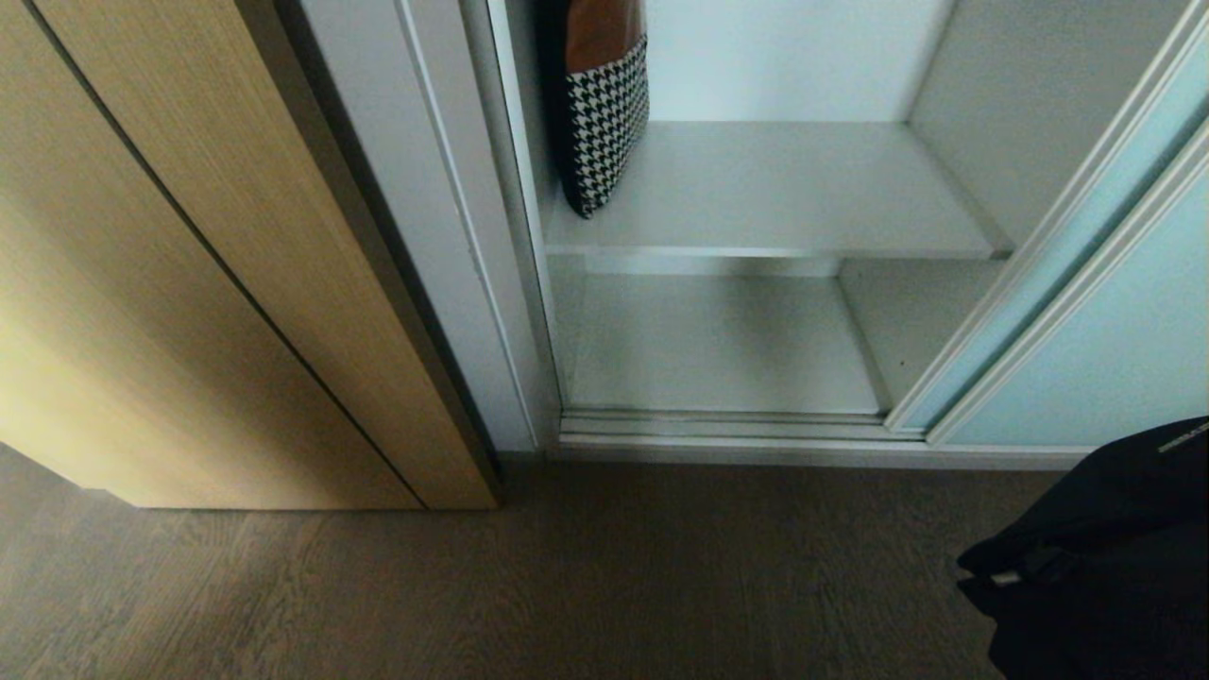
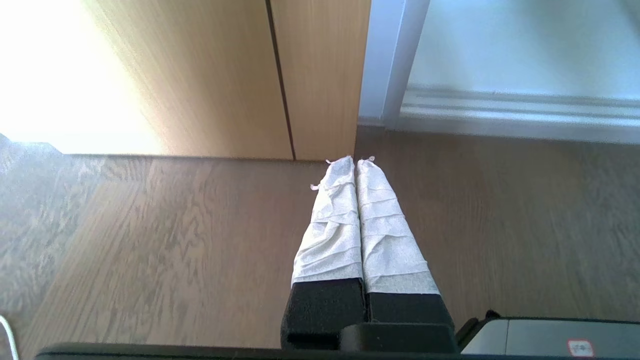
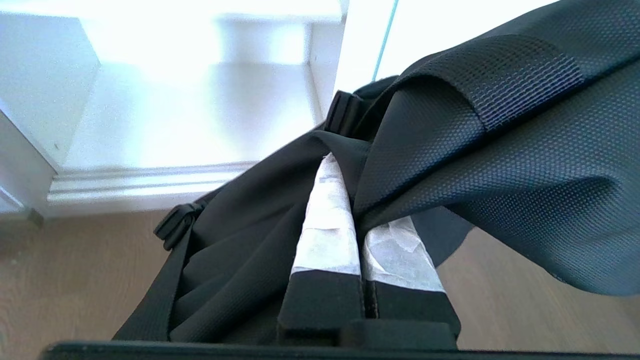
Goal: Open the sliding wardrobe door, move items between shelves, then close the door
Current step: Place the bag on the higher shelf
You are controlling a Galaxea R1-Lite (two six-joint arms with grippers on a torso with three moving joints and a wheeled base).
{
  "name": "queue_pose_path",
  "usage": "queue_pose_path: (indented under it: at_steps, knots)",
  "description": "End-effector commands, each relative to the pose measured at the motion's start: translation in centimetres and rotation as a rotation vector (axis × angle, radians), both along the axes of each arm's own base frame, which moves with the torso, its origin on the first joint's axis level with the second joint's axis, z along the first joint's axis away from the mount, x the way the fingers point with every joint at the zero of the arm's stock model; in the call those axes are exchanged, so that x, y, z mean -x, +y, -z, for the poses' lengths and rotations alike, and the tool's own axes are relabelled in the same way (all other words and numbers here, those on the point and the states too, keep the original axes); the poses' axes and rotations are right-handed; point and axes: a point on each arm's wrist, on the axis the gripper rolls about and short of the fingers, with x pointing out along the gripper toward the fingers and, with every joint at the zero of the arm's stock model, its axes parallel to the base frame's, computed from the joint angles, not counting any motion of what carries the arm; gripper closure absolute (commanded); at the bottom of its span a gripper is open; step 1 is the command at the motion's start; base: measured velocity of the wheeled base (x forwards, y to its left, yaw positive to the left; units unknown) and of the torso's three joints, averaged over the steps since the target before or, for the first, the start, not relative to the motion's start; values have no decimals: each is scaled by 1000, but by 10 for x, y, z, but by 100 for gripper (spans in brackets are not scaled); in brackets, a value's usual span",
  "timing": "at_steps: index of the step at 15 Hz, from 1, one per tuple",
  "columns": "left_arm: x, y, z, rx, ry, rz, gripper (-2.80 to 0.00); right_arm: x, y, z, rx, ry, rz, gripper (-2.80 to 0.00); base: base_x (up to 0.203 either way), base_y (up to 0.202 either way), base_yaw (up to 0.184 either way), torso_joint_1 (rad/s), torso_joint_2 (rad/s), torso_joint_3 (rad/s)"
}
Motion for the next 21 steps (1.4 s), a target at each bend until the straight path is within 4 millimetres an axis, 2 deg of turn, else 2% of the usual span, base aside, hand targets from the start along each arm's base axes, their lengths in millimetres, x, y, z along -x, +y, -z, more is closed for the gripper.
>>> queue_pose_path:
  at_steps: [1, 7, 18, 21]
  knots:
    - [0, 0, 0, -1, 2, -1, 0, 0, 0, 0, 0, 3, 1, 0, 0, 0, 0, 2, 2, 202]
    - [0, 0, 0, -1, -1, -1, 0, -1, 0, 1, 0, 6, -1, 0, 0, 0, 0, 5, 2, 151]
    - [0, 0, 0, -3, -1, -1, 0, -1, 0, 1, 0, 4, -1, 0, 0, 0, 0, 1, 0, 3]
    - [0, 0, 0, -3, -1, -1, 0, -1, 0, 1, 0, 7, -1, 0, 166, 0, 2, 3, 4, 7]
